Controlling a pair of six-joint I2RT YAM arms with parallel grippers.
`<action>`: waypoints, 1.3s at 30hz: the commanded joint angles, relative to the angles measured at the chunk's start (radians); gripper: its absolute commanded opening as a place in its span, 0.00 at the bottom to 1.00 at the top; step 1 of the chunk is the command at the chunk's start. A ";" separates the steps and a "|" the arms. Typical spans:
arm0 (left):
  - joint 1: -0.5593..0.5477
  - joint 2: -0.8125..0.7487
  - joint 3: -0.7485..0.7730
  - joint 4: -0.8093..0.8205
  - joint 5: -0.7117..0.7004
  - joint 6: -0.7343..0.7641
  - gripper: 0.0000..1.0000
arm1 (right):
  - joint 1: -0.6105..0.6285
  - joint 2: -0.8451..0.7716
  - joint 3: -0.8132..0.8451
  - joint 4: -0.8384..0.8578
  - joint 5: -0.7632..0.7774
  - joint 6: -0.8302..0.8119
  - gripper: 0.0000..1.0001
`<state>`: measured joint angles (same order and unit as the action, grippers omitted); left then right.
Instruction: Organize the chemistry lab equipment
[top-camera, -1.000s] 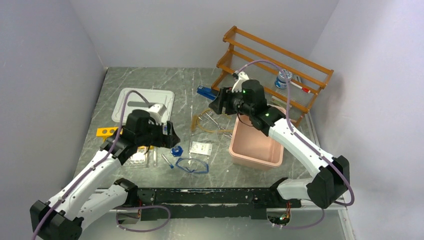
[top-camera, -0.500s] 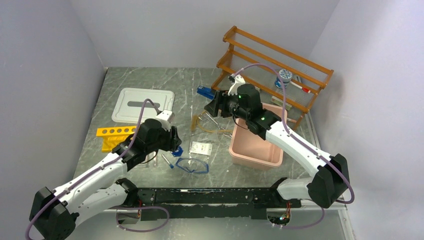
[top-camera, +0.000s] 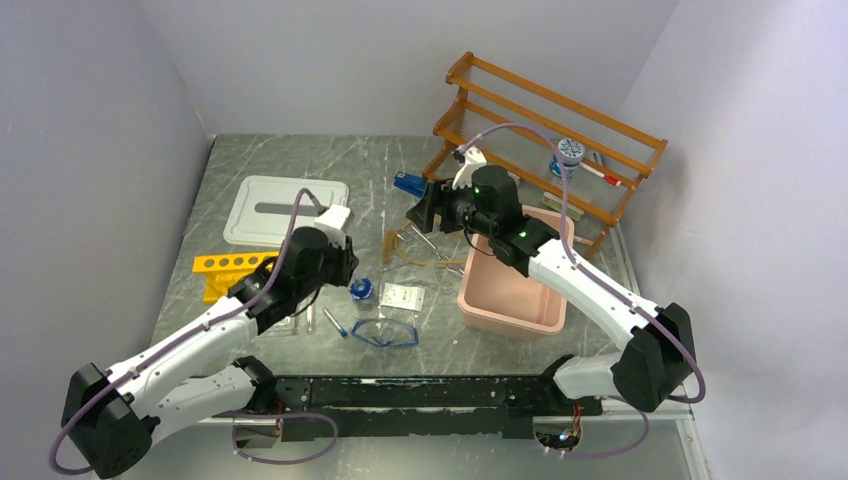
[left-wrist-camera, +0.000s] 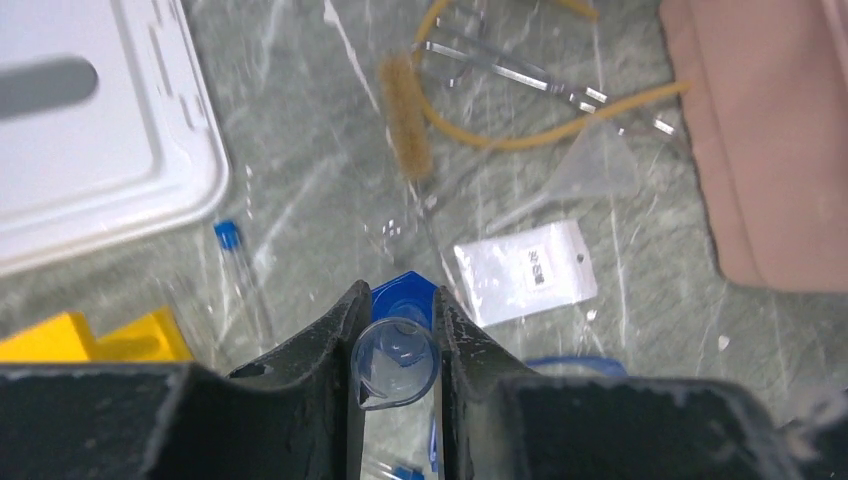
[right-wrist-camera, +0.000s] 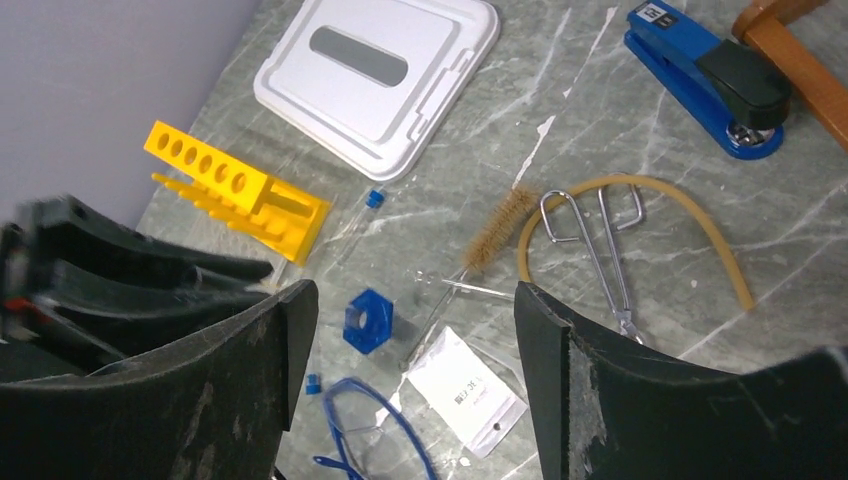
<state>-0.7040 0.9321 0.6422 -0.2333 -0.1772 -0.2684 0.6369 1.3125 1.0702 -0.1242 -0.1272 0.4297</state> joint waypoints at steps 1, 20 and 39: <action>-0.008 0.053 0.164 0.004 -0.046 0.061 0.05 | 0.008 0.021 0.022 0.063 -0.085 -0.099 0.76; 0.109 0.475 0.813 -0.305 0.499 0.004 0.05 | 0.007 0.029 -0.080 0.324 -0.422 -0.421 0.65; 0.205 0.494 0.827 -0.273 0.673 -0.019 0.09 | 0.006 0.151 -0.046 0.493 -0.493 -0.345 0.25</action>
<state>-0.5110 1.4174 1.4418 -0.5278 0.4328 -0.2832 0.6403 1.4586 0.9966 0.2722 -0.5911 0.0650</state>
